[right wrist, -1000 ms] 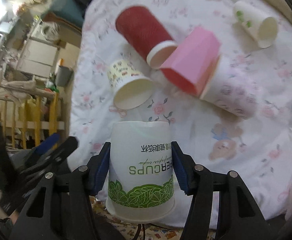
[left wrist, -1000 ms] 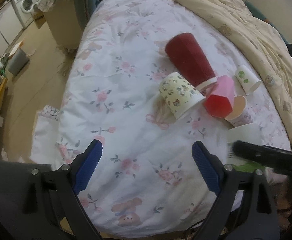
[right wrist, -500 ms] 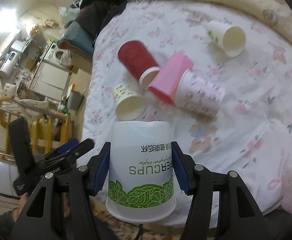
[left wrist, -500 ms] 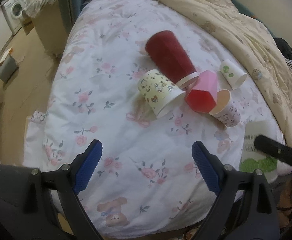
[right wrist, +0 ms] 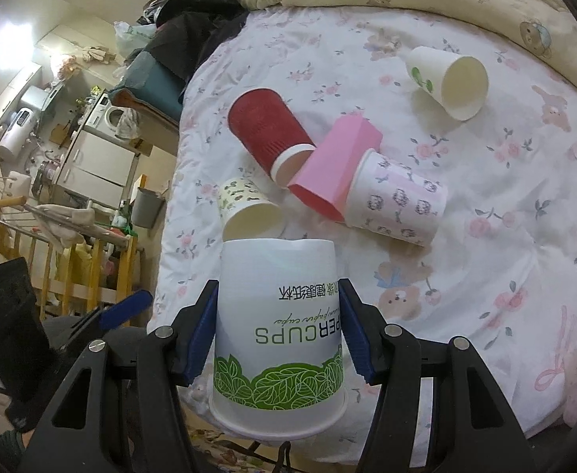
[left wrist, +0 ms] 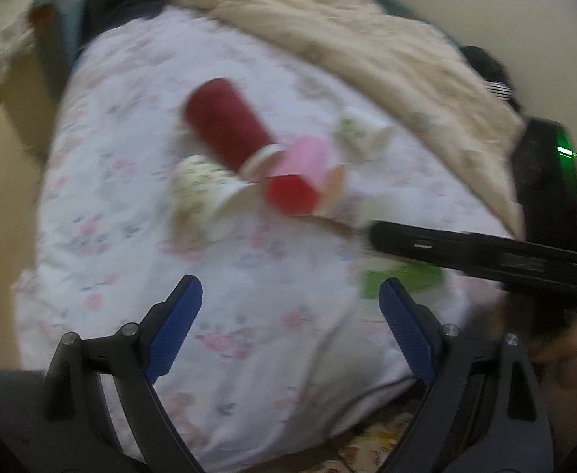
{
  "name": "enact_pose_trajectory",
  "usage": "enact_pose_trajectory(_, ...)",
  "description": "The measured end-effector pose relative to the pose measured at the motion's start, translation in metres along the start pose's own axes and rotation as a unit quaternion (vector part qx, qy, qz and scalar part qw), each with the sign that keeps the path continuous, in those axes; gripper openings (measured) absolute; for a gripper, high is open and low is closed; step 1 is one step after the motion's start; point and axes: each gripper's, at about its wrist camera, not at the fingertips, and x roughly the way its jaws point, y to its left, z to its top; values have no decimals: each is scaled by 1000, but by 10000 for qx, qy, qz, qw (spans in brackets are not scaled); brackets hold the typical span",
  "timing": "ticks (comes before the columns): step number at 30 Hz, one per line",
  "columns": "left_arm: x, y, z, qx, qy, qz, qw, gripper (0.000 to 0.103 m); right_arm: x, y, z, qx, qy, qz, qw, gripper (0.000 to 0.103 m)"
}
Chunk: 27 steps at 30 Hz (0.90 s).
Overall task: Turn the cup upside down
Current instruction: 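Grasp the white green-leaf cup with the right gripper while the left gripper releases it, then rotate the right gripper to turn the cup rim-down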
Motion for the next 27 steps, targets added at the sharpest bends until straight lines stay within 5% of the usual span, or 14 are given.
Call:
enact_pose_trajectory(5,-3,-21,-1,303,-37,-341,9990,89,6,5,-1,-76,73,6,9999,60)
enact_pose_trajectory(15,22,-10,-10,51,519,-134,9985,89,5,17,-6,-378,124,98,9992,60)
enact_pose_trajectory(27,32,-4,-14,75,735,126,9972,89,1,21,-10,-617,134,-154,9979,60)
